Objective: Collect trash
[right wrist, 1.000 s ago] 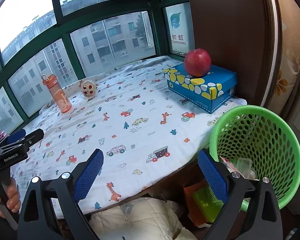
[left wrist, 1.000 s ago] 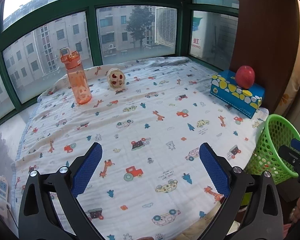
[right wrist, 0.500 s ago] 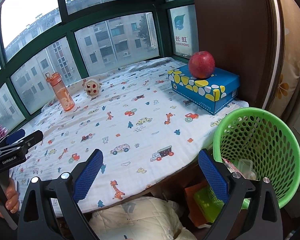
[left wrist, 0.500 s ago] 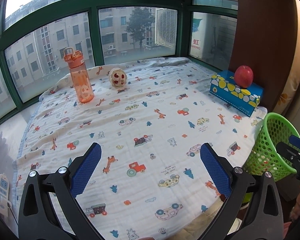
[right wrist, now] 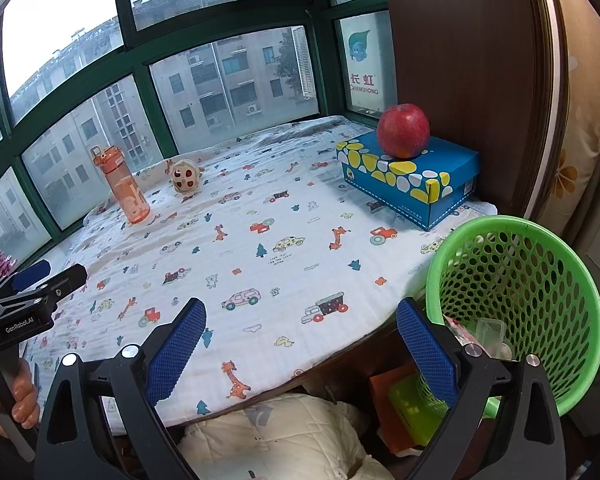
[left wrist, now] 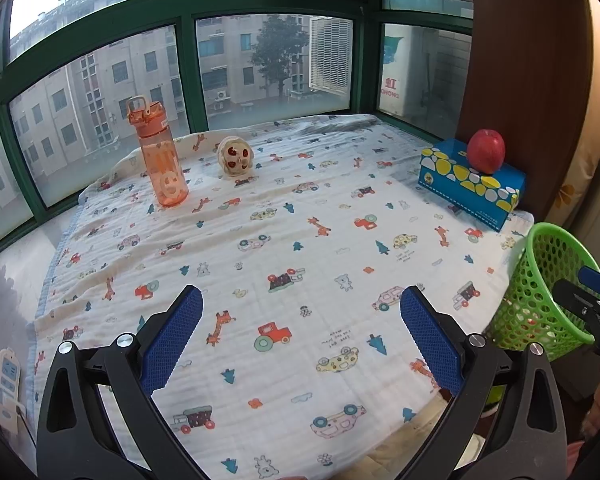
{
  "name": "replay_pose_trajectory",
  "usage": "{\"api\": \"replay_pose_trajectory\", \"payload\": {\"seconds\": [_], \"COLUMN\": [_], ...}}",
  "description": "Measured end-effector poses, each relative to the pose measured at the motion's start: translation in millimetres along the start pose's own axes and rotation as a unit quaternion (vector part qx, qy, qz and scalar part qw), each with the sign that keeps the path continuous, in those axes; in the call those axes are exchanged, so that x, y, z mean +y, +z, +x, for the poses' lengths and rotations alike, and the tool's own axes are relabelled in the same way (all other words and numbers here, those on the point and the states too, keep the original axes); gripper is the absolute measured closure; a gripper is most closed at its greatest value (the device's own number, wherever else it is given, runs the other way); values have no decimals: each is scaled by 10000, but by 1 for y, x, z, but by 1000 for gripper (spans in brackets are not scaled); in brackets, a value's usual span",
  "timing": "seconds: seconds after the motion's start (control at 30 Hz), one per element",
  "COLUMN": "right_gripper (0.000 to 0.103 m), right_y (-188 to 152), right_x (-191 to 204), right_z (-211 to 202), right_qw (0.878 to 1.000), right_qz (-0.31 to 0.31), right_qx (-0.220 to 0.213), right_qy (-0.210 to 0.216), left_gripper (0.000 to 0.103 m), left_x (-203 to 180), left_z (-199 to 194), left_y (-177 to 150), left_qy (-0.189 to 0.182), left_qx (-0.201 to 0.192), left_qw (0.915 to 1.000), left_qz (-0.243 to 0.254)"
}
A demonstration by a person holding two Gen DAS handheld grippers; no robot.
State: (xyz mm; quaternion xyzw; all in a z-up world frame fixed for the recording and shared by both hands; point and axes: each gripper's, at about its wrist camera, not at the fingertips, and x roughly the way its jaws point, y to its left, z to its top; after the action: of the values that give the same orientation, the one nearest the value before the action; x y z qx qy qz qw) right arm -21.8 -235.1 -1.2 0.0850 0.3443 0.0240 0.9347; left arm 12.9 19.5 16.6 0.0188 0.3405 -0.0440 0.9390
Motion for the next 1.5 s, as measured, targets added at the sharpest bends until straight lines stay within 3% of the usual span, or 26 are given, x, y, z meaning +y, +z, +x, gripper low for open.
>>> {"api": "replay_pose_trajectory", "payload": {"seconds": [1.5], "right_gripper": [10], "right_y": [-7], "right_x": [2], "right_z": [3], "right_qw": [10000], "right_qz": [-15], "right_qx": [50], "right_qy": [23], "left_gripper": [6], "left_x": [-3], "left_z": [-1], "left_y": [-3], "left_qy": [16], "left_qx": [-60], "left_qw": [10000], "left_qz": [36]}}
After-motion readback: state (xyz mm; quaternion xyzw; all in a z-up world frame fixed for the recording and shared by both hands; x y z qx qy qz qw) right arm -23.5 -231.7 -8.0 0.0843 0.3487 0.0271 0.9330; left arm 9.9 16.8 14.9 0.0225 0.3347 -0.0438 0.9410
